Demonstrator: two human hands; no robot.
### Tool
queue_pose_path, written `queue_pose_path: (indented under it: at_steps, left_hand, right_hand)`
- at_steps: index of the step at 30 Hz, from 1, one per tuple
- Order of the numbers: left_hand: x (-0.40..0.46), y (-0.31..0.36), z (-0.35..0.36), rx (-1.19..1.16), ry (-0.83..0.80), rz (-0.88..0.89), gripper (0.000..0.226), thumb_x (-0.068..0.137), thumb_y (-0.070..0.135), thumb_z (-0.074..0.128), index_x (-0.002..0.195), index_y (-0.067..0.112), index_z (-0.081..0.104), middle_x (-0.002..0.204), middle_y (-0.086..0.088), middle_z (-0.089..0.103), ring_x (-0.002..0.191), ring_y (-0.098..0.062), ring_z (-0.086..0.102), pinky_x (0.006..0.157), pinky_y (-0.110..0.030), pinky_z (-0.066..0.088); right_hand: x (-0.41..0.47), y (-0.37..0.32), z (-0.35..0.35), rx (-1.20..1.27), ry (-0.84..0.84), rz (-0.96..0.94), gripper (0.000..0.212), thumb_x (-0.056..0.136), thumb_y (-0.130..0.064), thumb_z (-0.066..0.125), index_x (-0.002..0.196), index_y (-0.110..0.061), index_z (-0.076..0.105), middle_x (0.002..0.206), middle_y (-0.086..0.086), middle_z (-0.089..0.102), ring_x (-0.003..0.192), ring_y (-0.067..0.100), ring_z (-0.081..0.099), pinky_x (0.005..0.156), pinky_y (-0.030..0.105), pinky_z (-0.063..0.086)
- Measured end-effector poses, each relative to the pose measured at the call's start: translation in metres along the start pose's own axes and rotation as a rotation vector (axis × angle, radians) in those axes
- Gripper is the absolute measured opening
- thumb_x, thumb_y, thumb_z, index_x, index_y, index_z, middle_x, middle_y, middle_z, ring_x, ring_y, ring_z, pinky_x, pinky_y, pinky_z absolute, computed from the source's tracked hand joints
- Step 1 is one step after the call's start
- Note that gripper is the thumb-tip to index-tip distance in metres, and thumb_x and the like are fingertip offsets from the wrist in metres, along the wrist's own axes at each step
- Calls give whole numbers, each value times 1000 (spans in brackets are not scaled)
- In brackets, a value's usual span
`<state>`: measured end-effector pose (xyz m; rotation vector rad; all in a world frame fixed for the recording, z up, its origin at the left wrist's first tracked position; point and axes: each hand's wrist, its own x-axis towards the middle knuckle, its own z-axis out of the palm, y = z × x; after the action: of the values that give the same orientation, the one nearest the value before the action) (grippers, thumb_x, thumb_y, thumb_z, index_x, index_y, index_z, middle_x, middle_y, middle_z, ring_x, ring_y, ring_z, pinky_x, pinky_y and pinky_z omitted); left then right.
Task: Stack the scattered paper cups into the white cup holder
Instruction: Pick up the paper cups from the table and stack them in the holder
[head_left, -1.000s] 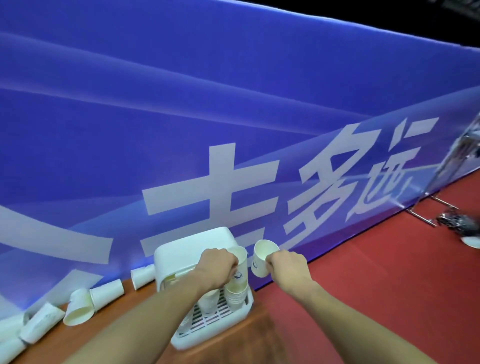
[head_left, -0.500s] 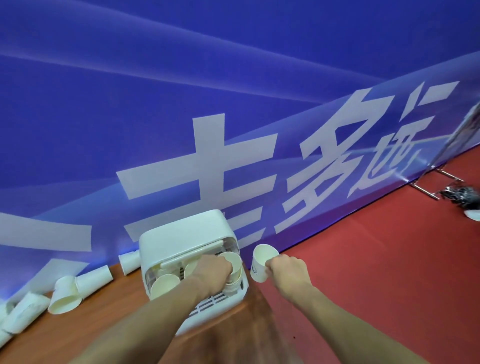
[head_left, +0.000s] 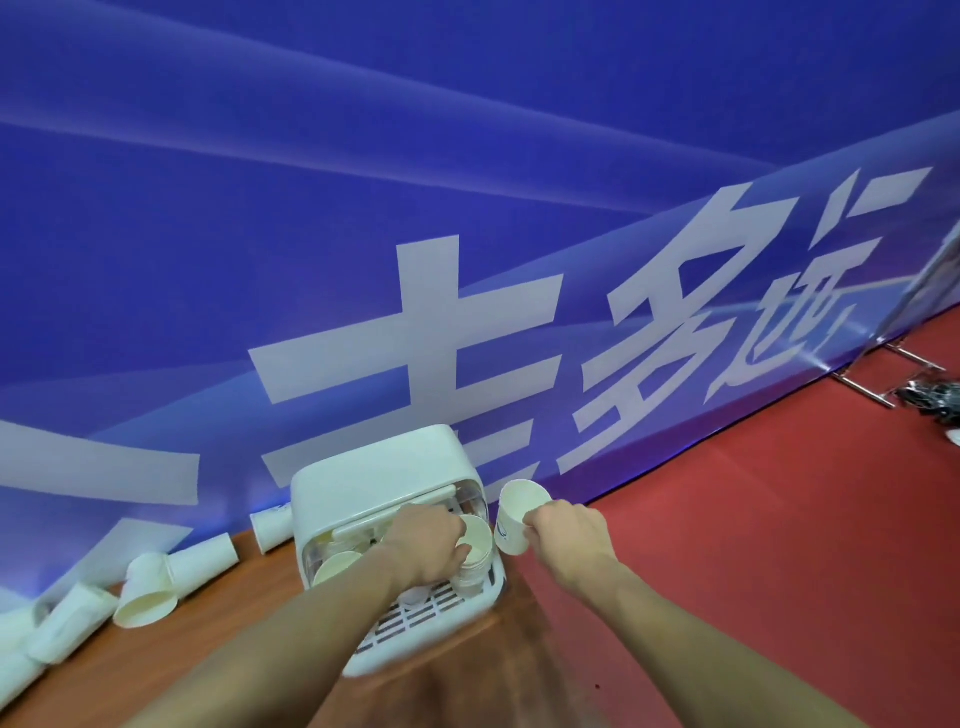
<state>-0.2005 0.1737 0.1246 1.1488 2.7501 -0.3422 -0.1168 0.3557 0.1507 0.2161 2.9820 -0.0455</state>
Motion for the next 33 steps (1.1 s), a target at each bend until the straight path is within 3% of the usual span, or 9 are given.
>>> queue_pose_path:
  at_steps: [4,9,16,20,23,28,33]
  left_hand:
    - [-9,-18,-14,-23,46,-64,40,97,48,39,111,22,66,108,-7,69,100,-30,64,79,-34,45]
    - [-22,-30,-11,-63,69,-109,41,96,50,38,105,22,67,102,-6,69,95,-30,65,76,-35,45]
    - [-38,-32,8,-158,106,-123,40,97,48,38,113,24,65,102,-5,70,98,-28,64,83,-36,47]
    - [-42,-29,18,-192,115,-117,38,97,46,40,113,23,66,103,-5,69,97,-28,64,77,-33,47]
    - [-45,-27,25,-181,89,-126,37,97,45,41,114,23,66,101,-7,70,96,-30,63,75,-32,43]
    - [-50,-22,35,-225,40,-134,36,97,44,39,111,24,65,96,-7,70,92,-29,64,76,-35,44]
    - [-55,-21,35,-263,23,-164,35,97,43,40,111,23,66,99,-8,71,94,-30,64,73,-34,42]
  right_hand:
    - [4,-20,-18,28,81,-63,19,96,-19,44,77,-20,46,85,6,54,76,32,54,62,32,32]
    - [8,-45,-13,-1,99,-145,20,97,-23,44,89,-18,62,98,7,66,89,34,62,63,33,33]
    - [10,-60,19,-129,-16,-165,22,91,-8,50,105,-18,65,108,6,65,97,30,64,66,30,34]
    - [11,-58,35,-183,-82,-174,31,88,-3,51,112,-17,63,113,6,64,103,30,63,75,32,43]
    - [13,-58,46,-193,-118,-175,32,89,-3,50,113,-18,63,115,6,64,105,29,63,79,32,46]
    - [10,-61,60,-185,-164,-179,32,90,-3,48,115,-18,63,115,6,62,105,29,64,72,32,38]
    - [13,-60,58,-91,-189,-172,31,89,-12,47,117,-19,60,115,7,64,106,30,63,79,33,45]
